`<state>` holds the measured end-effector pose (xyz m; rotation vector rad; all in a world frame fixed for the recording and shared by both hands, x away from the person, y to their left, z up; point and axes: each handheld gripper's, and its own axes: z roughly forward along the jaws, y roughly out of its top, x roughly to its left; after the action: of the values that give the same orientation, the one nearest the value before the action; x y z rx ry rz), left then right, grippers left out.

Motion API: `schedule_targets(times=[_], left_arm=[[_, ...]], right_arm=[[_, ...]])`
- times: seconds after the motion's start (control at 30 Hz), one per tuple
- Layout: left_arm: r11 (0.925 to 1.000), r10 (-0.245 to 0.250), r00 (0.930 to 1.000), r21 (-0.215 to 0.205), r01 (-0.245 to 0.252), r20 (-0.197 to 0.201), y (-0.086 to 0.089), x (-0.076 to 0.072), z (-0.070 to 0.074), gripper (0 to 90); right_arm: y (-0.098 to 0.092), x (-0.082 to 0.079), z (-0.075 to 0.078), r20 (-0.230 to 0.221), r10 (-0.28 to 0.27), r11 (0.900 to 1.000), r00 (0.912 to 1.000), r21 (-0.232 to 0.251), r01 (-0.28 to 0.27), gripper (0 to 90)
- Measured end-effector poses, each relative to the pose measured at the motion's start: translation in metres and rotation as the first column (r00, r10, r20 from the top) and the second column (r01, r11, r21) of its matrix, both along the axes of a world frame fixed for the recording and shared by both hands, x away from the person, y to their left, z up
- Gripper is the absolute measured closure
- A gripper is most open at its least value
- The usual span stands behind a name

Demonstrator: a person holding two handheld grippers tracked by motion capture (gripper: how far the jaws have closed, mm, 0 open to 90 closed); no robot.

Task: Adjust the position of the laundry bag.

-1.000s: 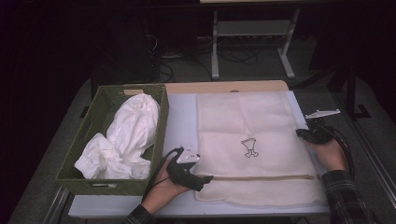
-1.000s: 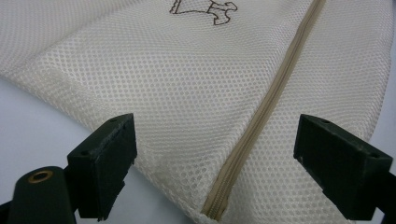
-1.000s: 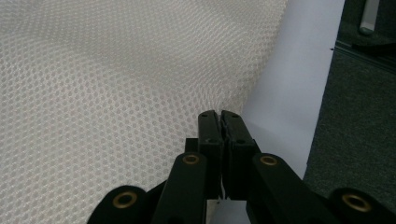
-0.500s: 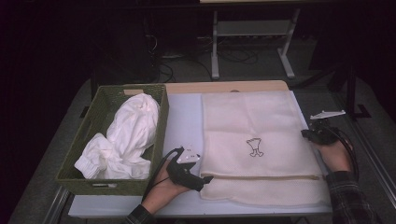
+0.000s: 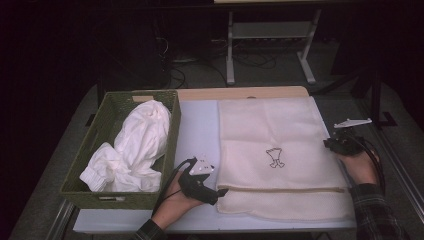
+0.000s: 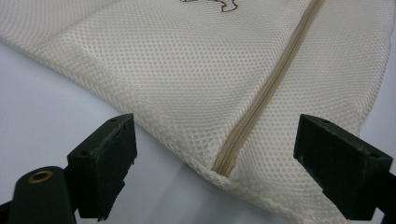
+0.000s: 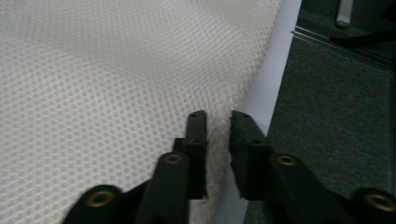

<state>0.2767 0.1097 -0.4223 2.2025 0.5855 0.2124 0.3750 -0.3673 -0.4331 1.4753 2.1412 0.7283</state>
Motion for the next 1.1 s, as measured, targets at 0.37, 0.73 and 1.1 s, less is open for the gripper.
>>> schedule_targets(times=[0.37, 0.73, 1.1], left_arm=[[1.0000, 0.000, 1.0000, 0.002, 0.000, 0.000, 0.000, 0.000, 0.000, 12.7], [1.0000, -0.002, 1.0000, 0.005, 0.002, -0.001, 0.000, 0.000, 0.000, 12.7], [1.0000, -0.002, 1.0000, 0.005, 0.002, -0.002, 0.000, 0.000, 0.000, 12.7]], right_arm=[[-0.001, -0.014, 0.011, 0.085, -0.001, 0.997, 0.9964, 0.079, -0.005, 34.8], [0.009, -0.026, 0.016, 0.108, 0.039, 0.993, 0.9934, 0.103, -0.050, 14.6], [0.020, -0.041, 0.024, 0.130, 0.079, 0.989, 0.9883, 0.115, -0.094, 13.3]])
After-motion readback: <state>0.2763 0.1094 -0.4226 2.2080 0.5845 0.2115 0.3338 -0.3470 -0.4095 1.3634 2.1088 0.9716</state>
